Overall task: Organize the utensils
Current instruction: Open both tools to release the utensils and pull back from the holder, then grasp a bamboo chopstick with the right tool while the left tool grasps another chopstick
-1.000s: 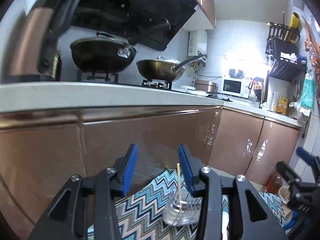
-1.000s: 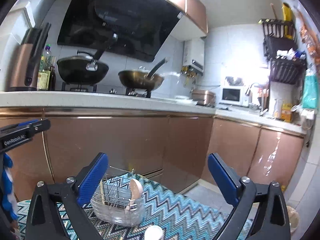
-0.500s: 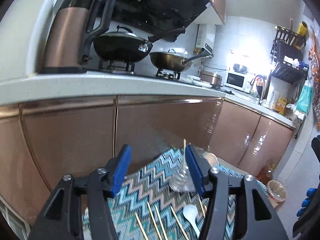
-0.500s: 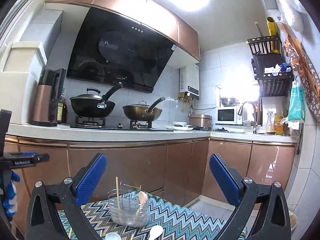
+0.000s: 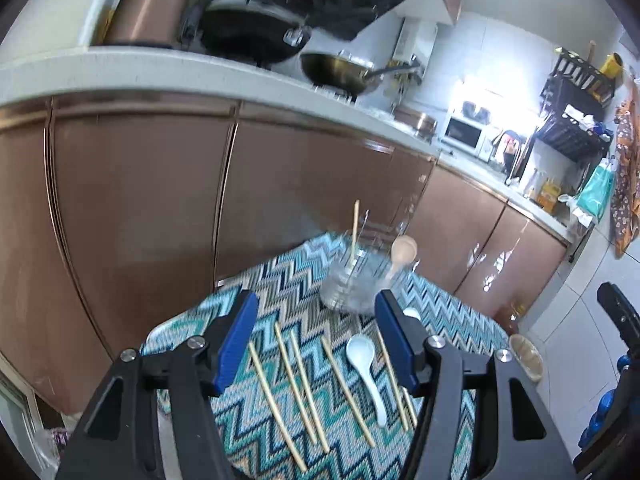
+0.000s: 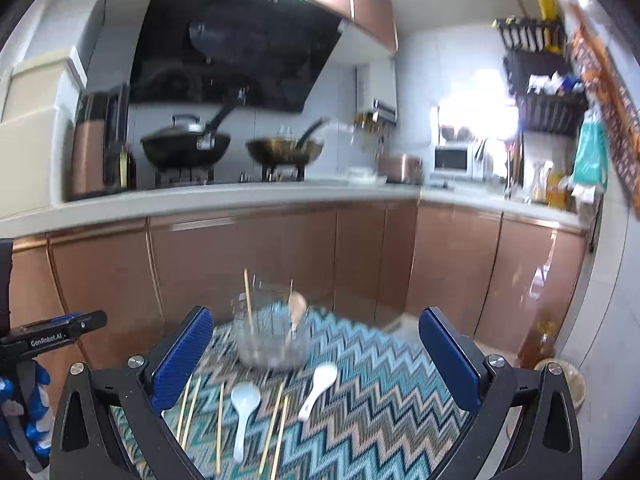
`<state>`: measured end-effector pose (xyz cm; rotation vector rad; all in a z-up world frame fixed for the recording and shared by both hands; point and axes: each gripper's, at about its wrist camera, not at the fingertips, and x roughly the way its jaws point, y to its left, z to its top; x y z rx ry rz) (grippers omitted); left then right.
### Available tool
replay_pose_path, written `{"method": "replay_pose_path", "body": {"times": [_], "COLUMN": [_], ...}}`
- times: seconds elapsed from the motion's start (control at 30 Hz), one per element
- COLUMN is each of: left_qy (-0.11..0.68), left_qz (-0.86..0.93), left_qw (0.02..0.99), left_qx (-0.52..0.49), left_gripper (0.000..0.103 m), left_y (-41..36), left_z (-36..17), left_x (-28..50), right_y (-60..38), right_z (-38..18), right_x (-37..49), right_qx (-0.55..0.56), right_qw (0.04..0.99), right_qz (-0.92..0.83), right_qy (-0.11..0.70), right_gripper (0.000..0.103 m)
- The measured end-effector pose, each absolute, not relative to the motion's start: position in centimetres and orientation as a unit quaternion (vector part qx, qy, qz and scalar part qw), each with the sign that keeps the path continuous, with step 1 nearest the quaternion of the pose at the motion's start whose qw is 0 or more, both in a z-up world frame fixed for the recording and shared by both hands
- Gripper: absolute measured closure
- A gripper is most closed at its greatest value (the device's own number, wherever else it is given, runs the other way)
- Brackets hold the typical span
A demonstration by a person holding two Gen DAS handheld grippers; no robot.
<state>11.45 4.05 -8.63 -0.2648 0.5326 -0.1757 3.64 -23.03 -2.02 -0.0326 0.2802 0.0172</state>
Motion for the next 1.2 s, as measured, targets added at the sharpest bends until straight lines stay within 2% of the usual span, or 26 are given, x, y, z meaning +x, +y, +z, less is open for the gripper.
{"method": "replay_pose_path", "body": {"times": [0.4, 0.67, 1.03, 1.2], "left_qy": [0.375, 0.430, 0.476, 0.499], "left_qz": [-0.091, -0.089, -0.079, -0.078], "left_qw": [0.912, 0.888, 0.864, 0.850], "left_qx": [-0.143, -0.135, -0.140, -0.147], "left_gripper": [0.044, 0.044, 0.045, 0.045], "left_y": [4.5, 3.4, 3.5, 4.5], "left_z": [-13.8, -17.3, -20.3, -21.1], "left_x": [15.6, 18.5, 21.4, 22.9], "right_y": [-22.8, -22.9, -22.0, -22.0], "right_z": [-8.1, -12.1, -15.2, -16.2], "right_x": [8.8, 11.6, 14.8, 16.3], "right_qx": [-0.009, -0.003, -0.014, -0.021], "right_qw": [0.954, 0.931, 0.903, 0.886], "right_qz": [0.065, 0.089, 0.128, 0.145], "right_qy": [0.294, 0.354, 0.409, 0.439], "right_gripper": [0.002, 0.007, 0.022, 0.025]}}
